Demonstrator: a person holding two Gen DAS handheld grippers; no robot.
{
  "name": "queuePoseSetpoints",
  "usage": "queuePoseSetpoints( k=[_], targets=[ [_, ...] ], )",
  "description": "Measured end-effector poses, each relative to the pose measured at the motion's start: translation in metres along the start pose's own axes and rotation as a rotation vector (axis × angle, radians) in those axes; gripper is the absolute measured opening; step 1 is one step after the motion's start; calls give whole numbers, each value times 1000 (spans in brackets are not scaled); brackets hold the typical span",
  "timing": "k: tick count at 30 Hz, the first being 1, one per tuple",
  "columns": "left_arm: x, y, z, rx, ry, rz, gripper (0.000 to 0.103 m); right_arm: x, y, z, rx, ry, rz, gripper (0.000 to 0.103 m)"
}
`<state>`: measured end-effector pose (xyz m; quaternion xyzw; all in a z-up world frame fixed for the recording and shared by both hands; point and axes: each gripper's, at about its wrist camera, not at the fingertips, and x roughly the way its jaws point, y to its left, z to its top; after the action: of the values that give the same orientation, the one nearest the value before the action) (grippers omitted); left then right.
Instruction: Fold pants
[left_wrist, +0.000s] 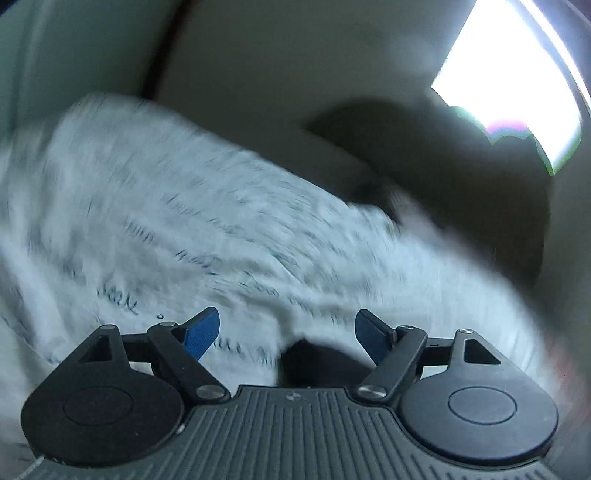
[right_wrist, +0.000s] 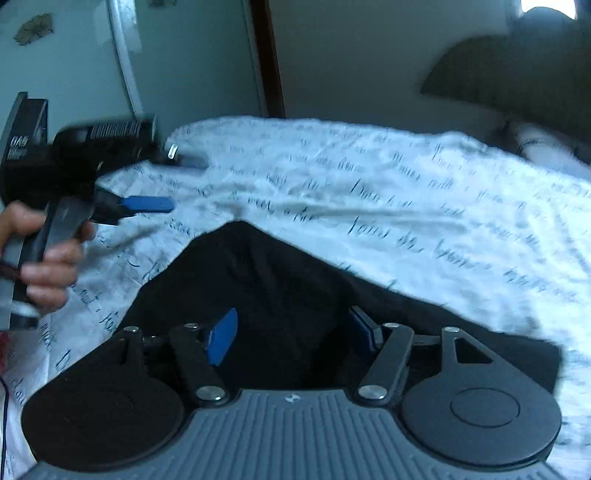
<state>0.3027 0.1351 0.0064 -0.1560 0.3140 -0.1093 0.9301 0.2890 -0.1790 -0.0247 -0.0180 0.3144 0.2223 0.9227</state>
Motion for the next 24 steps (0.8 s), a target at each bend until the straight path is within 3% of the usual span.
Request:
queuePoseSetpoints(
  k=[3, 5, 7, 9, 10, 11, 15, 18, 20, 21, 22, 24],
  targets=[
    [-19, -41, -21, 209, -2, -57, 92, -23, -19, -8, -14, -10, -69, 65],
    [-18, -57, -30, 231, 27, -152, 99, -33, -39, -13, 4, -10, -101, 65],
    [-9, -61, -39, 191, 84, -197, 100, -32, -58, -19, 49, 14, -96, 65],
    [22, -66, -48, 185, 171, -120, 97, -19, -68, -25, 69, 52, -100, 65],
    [36, -64, -51, 188, 202, -63, 90, -8, -71, -27, 65, 68, -115, 65],
    [44, -63, -54, 197, 205, -37, 91, -2, -75, -29, 73, 67, -116, 67],
    [12, -77, -58, 285, 121, 2, 91, -29, -71, -26, 105, 1, -127, 68],
    [-17, -88, -72, 378, 53, 37, 102, -46, -59, -36, 65, -12, -123, 68],
    [-8, -95, -79, 418, 56, 110, 103, -34, -57, -45, 50, 35, -144, 68],
    [2, -98, -85, 446, 96, 147, 103, -24, -56, -51, 41, 48, -173, 72],
    [11, -96, -87, 455, 123, 165, 102, -19, -57, -53, 52, 39, -187, 83],
    [3, -90, -90, 395, 98, 167, 100, -25, -61, -51, 127, 36, -206, 85]
  ],
)
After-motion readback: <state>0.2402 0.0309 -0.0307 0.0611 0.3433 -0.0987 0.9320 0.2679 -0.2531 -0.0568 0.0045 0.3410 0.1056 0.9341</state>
